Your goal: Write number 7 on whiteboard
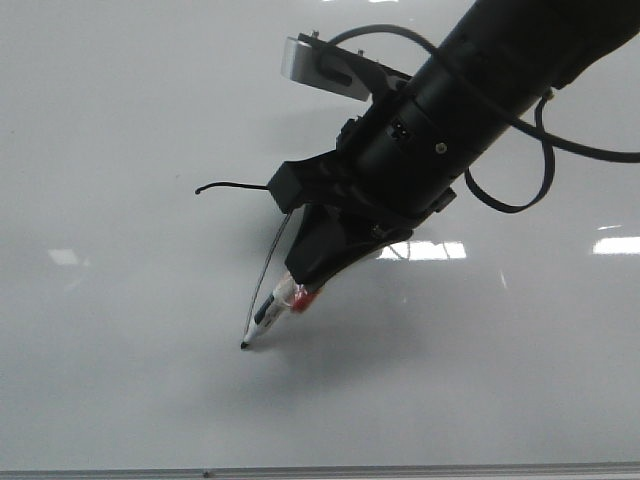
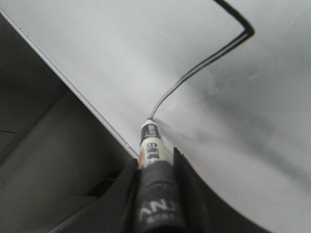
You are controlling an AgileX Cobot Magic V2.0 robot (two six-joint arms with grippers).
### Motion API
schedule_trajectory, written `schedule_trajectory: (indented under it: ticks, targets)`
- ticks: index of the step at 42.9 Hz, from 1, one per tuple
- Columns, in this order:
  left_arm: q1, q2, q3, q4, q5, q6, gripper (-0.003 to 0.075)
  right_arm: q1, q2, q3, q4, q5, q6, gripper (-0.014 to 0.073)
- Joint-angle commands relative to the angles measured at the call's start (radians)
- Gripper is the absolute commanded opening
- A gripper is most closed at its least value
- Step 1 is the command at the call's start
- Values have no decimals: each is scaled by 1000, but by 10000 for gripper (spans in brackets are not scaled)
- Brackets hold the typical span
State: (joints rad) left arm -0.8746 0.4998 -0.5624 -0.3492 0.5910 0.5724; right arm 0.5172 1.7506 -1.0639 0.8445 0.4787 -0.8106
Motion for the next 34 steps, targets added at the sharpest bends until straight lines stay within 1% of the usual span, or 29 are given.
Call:
schedule_trajectory:
  ticks: [1,5,7,15,18,20,22,25,27,28,30,31,34]
  targets:
    - [-7,2,-25,-24,-72,-9,-20,18,-95,-25,14,37,-81,-58]
    - [-7,2,-25,-24,-72,-9,-20,47,-184,-30,18,145,-183,-58]
    - [-7,2,-25,-26,-72,-9,-20,57,-233,-30,19,187,-206,-58]
    - [-5,5,-25,-32,-70,-9,-20,69,-388,-30,19,279,-220,-58]
    - [-5,28,-25,-30,-68,-9,-4,79,-424,-30,19,304,-222,-58]
    - [-5,48,-27,-13,-68,-9,38,88,-441,-30,18,317,-223,-58]
    - [-5,75,-29,6,-70,-9,119,100,-450,-30,18,325,-224,-58]
    - [-5,122,-29,11,-73,-9,312,127,-458,-30,17,333,-224,-58]
    - [-5,154,-29,11,-73,-9,418,141,-459,-30,16,333,-224,-58]
    - [-5,162,-29,11,-73,-9,454,147,-459,-30,15,333,-224,-58]
    - [-5,190,-29,11,-77,-9,508,160,-459,-30,15,333,-224,-58]
    - [-5,200,-29,11,-86,-9,517,166,-459,-30,15,333,-224,-58]
    - [-5,227,-29,11,-106,-9,501,187,-459,-30,15,333,-224,-58]
